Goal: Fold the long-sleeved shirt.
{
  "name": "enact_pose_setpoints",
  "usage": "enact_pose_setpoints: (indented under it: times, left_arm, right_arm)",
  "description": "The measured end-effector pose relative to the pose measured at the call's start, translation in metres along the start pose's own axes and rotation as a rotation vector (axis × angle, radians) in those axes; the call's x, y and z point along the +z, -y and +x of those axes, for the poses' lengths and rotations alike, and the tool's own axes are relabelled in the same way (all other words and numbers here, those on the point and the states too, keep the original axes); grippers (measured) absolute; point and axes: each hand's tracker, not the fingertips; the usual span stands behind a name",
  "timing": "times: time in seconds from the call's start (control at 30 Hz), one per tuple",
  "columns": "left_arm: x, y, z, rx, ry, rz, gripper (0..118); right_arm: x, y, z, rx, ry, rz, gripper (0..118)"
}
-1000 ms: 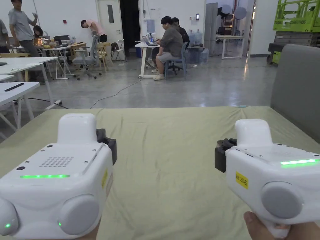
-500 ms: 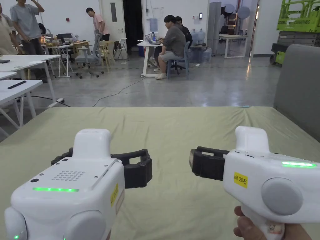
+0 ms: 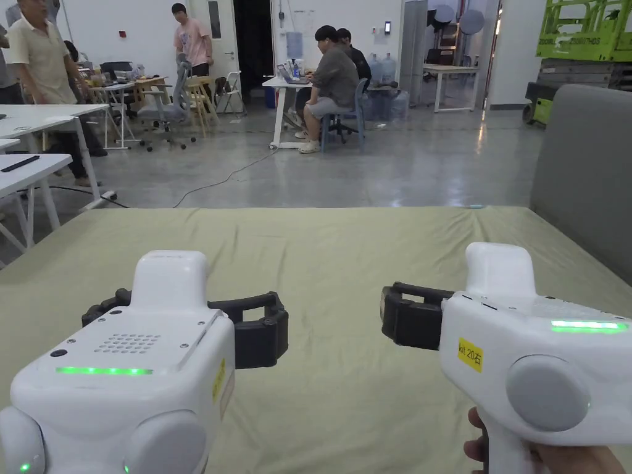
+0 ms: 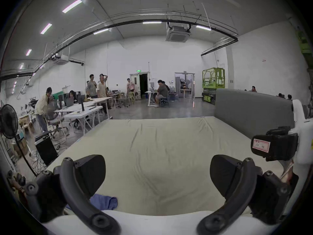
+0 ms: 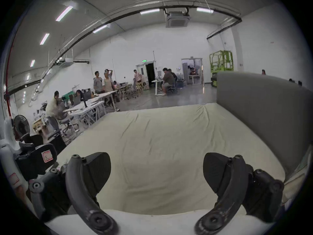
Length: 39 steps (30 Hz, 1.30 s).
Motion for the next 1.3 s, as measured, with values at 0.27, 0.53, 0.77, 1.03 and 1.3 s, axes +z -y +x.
enact_pose_setpoints:
  times: [0.27, 0.53, 0.77, 1.03, 1.3]
  left_arm:
    - [-0.002, -0.002, -0.01, 0.037, -0.001, 0.0, 118]
    - [-0.003, 0.0, -0.013, 0.037, -0.013, -0.016, 118]
    - [-0.004, -0.001, -0.012, 0.027, -0.019, -0.019, 118]
    - [-0.002, 0.001, -0.011, 0.036, -0.015, -0.022, 118]
    - [-0.003, 0.002, -0.011, 0.041, -0.012, -0.021, 118]
  right_arm:
    - [0.003, 0.007, -0.019, 0.08, 0.123, 0.043, 110]
    - [0.002, 0.007, -0.013, 0.016, 0.044, 0.021, 110]
    - [0.002, 0.008, -0.015, 0.031, 0.044, 0.027, 110]
    - [0.002, 0.01, -0.015, 0.032, 0.053, 0.034, 110]
    - [0.003, 0.011, -0.013, 0.026, 0.059, 0.038, 110]
